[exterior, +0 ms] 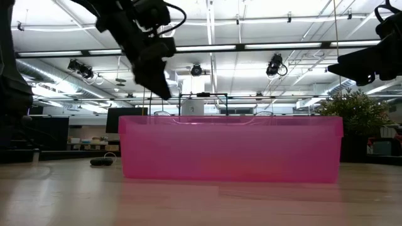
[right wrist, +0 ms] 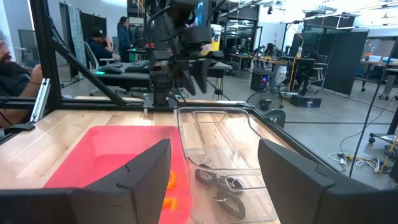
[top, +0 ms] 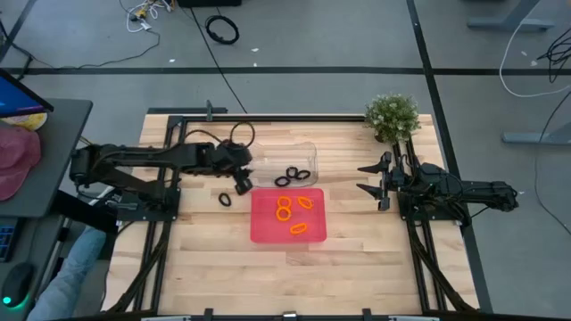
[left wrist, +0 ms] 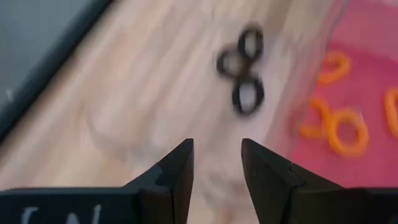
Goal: Sort spring keychains
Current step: Put the black spring keychain into the transparent bin
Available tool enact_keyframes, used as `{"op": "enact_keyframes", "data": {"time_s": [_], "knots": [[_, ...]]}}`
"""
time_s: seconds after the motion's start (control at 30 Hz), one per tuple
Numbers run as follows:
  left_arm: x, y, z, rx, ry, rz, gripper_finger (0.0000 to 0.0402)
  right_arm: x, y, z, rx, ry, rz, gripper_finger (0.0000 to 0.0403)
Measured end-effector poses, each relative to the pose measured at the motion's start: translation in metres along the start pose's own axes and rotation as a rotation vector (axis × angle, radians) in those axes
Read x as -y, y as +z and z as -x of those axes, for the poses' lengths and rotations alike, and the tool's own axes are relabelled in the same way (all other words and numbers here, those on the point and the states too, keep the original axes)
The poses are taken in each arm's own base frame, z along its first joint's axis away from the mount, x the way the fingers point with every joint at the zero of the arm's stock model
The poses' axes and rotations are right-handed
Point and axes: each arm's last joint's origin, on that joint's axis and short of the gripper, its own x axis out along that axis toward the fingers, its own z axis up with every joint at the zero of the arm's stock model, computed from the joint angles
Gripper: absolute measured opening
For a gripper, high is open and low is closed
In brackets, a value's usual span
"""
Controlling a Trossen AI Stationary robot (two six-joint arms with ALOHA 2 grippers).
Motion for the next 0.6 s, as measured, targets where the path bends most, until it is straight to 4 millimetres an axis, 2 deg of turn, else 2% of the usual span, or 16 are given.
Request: {"op": "enact_keyframes", "data": {"time_s": [0.13, 0.3, 0.6], "knots": [[-0.001, -0.019, 0.015, -0.155, 0.021, 0.122, 0.014, 0.0, 0.0, 0.0, 0.0, 0.0, 0.0, 0.0247], [0.009, -0.041, 0.026, -0.327, 0.1, 0.248, 0.014, 0.0, 0.0, 0.0, 0.0, 0.0, 0.0, 0.0247], [0.038, -0.056, 0.037, -0.334, 0.126, 0.257, 0.014, 0.0, 0.0, 0.0, 0.0, 0.0, 0.0, 0.0247]]}}
